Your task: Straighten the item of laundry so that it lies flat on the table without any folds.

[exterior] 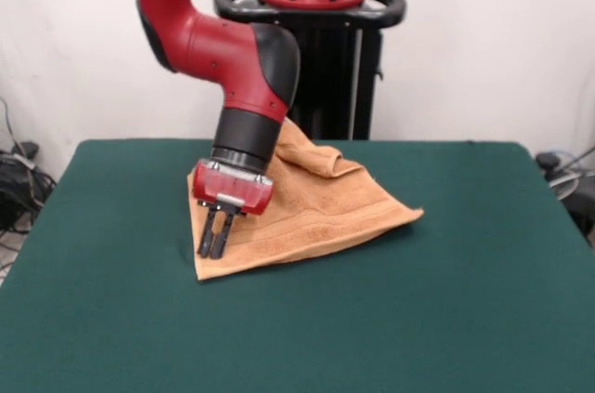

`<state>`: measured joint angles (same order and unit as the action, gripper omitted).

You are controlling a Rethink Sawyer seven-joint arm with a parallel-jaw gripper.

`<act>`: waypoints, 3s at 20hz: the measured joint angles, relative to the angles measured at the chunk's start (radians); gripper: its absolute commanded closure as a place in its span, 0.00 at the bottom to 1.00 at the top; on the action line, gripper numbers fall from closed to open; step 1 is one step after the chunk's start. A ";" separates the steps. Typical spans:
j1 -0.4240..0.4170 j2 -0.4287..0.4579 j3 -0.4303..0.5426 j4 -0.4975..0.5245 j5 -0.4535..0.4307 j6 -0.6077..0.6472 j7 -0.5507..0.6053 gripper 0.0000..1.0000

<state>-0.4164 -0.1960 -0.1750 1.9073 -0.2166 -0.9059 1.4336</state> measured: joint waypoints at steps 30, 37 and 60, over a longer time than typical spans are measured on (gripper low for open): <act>0.182 0.002 -0.146 -0.087 0.037 0.193 0.000 1.00; 0.180 0.058 -0.174 -0.095 0.005 0.041 0.000 1.00; 0.060 0.131 -0.194 -0.253 -0.372 -0.136 0.000 1.00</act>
<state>-0.3567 -0.0651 -0.3690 1.6539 -0.5884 -1.0416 1.4338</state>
